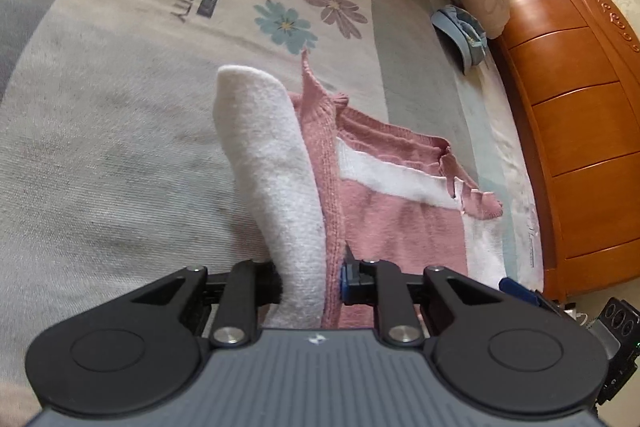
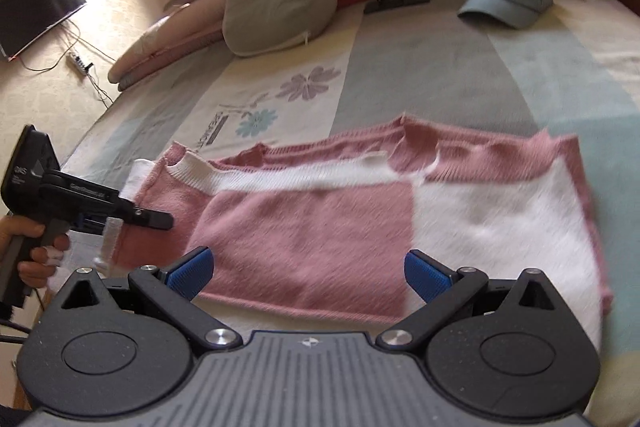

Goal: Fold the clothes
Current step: 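Lift the gripped side edge with the left gripper and fold it over the sweater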

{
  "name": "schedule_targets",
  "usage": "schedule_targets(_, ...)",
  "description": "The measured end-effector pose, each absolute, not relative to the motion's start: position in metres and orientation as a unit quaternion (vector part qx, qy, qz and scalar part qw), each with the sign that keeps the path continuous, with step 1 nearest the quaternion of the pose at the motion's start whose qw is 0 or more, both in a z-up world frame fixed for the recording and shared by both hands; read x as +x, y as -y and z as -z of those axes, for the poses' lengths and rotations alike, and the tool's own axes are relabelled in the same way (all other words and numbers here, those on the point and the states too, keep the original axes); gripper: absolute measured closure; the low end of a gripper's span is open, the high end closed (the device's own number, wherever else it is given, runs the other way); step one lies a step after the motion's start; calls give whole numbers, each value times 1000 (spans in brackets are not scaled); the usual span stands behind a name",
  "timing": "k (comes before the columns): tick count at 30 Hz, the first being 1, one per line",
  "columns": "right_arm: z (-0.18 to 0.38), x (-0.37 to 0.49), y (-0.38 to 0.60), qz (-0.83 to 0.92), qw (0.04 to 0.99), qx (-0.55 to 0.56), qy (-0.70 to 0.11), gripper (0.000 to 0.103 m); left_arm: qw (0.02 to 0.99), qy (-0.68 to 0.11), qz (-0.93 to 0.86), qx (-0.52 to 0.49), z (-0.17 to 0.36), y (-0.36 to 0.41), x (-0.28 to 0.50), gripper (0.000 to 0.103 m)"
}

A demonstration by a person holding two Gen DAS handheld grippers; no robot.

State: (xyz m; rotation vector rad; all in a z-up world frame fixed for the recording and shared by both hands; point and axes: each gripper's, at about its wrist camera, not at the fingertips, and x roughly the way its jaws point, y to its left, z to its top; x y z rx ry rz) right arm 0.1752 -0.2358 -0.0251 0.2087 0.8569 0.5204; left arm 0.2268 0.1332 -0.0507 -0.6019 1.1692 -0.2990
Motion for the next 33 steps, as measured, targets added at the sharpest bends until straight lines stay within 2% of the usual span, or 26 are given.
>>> schedule_targets(13, 52, 208, 291, -270, 860, 164, -400, 0, 770, -577, 93, -254, 4, -97, 231, 85)
schedule_targets(33, 56, 184, 342, -225, 882, 182, -373, 0, 758, -592, 163, -220, -38, 6, 261, 85)
